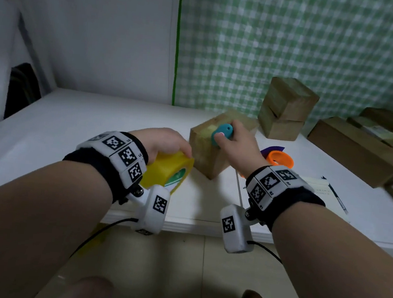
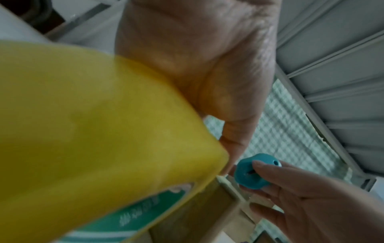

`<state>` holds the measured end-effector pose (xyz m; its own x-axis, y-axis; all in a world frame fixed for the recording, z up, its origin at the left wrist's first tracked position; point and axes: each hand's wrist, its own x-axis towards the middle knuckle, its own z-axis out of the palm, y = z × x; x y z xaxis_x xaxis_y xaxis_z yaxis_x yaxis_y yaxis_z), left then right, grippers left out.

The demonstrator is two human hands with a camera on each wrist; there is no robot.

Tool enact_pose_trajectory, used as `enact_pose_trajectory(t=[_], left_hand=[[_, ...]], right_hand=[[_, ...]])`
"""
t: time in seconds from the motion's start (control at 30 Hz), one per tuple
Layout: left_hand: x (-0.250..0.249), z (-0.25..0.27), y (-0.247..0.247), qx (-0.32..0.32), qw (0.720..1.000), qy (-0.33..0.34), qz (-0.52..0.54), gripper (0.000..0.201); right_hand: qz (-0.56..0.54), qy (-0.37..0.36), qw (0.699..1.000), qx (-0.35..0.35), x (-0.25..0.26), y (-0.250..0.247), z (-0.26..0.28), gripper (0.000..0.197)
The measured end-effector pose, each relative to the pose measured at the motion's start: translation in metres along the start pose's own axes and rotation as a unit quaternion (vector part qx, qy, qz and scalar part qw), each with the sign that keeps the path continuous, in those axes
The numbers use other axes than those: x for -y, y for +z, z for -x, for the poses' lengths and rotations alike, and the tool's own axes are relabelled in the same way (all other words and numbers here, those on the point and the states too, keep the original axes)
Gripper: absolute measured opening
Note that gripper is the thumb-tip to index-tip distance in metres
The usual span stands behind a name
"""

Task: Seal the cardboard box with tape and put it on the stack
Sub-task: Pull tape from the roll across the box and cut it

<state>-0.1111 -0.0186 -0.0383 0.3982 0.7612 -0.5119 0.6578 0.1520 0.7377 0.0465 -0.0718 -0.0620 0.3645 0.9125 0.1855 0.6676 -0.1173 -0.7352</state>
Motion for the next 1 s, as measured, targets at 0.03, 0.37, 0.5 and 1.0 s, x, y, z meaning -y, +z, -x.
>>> enact_pose_trajectory(t=[0.03, 0.37, 0.5, 1.0], left_hand=[[0.001, 0.003, -0.004, 0.002, 1.0, 0.007, -0.017, 0.031], [0.015, 0.001, -0.014, 0.017, 0.998, 0.012, -0.056, 0.034], [0.02, -0.003, -0.016, -0.009, 0.999, 0.03, -0.04, 0.033], [0.017, -0.005, -0.011, -0.038, 0.987, 0.076, -0.14, 0.035]], right_hand=[[-0.003, -0.003, 1.0, 0.014, 0.003, 0.004, 0.0, 0.015], [-0.005, 0.024, 0.999, 0.02, 0.007, 0.019, -0.012, 0.025], [-0.015, 0.022, 0.999, -0.026, 0.007, 0.017, -0.016, 0.016], [0.031, 0.011, 0.995, 0.097, 0.031, 0.028, -0.022, 0.021]])
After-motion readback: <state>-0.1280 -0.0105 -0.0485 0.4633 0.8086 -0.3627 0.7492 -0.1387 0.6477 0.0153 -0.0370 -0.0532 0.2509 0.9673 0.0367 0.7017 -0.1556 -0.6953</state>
